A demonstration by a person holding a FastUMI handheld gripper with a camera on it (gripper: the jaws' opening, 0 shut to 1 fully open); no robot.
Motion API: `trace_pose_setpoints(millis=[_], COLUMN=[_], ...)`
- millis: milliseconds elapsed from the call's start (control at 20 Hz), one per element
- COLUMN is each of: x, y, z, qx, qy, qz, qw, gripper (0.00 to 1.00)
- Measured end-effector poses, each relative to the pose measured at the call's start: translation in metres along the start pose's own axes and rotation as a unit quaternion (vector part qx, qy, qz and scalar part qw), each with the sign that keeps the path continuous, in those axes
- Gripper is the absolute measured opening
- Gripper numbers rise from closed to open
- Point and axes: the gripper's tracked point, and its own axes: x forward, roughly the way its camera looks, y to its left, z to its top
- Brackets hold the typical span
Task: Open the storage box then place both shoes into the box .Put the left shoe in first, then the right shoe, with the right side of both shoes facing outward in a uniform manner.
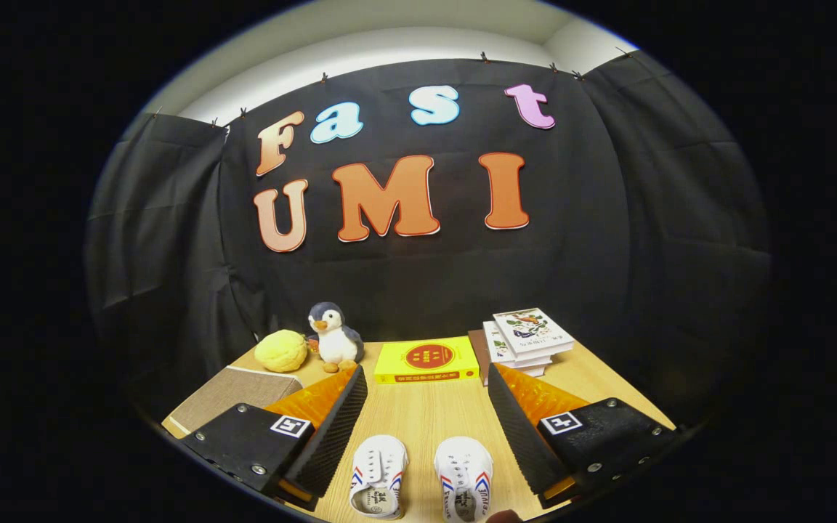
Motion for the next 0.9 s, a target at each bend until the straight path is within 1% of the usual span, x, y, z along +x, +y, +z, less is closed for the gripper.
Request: trace_pose_setpoints(millis=[150, 350, 500, 600, 700, 750, 800, 900], x=[0.006, 0.018, 0.029, 0.036, 0.042, 0.045, 0.047, 0.048], y=[0.013, 0.039, 0.051, 0.064, 0.079, 0.087, 0.095, 0.111], z=[-0.011, -0.026, -0.042, -0.049, -0.060, -0.066, -0.073, -0.093], qx=[0.010, 0.036, 0.052, 0.081, 0.124, 0.151, 0.180, 0.233], qy=[0.014, 0.042, 0.068, 0.083, 0.108, 0.121, 0.140, 0.184], qz=[0.024, 0.077, 0.108, 0.137, 0.177, 0.199, 0.219, 0.256], qw=[1.000, 0.996, 0.990, 0.984, 0.970, 0.961, 0.949, 0.920], gripper=[0.99, 0.98, 0.99, 0.98, 0.98, 0.98, 0.98, 0.98])
